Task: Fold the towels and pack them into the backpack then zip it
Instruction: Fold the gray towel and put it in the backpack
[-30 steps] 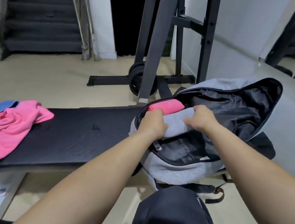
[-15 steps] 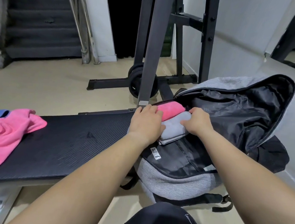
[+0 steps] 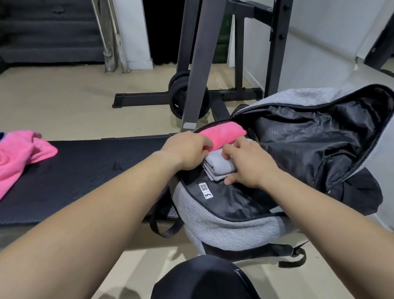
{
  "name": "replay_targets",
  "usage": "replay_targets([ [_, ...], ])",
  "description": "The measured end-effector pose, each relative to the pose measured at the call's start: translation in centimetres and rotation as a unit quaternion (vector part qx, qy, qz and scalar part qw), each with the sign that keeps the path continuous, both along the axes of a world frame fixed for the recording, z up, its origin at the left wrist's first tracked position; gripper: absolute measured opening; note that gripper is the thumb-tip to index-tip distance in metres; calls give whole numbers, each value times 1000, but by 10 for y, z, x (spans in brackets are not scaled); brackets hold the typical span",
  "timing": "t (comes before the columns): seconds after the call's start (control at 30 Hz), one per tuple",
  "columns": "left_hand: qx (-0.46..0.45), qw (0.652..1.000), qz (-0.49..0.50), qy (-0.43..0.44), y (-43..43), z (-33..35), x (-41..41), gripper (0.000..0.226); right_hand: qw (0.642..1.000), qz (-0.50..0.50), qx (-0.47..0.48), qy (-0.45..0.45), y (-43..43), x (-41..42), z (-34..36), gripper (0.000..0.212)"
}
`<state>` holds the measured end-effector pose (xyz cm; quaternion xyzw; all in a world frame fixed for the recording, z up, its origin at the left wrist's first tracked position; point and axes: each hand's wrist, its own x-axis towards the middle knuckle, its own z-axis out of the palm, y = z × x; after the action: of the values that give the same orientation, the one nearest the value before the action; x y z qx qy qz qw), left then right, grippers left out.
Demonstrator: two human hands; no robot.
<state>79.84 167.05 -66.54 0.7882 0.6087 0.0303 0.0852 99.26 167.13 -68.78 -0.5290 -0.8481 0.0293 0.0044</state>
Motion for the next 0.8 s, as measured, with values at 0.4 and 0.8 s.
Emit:
replay_targets([
  [0.4,11,997,-11,-74,8,-10,-14,47,994,-5,104,-30,7,-11,-11,41],
  [0.8,0,998,-64,-12,3,-5,-15,51,1000,17,5,-14,28,-17,-6,75],
])
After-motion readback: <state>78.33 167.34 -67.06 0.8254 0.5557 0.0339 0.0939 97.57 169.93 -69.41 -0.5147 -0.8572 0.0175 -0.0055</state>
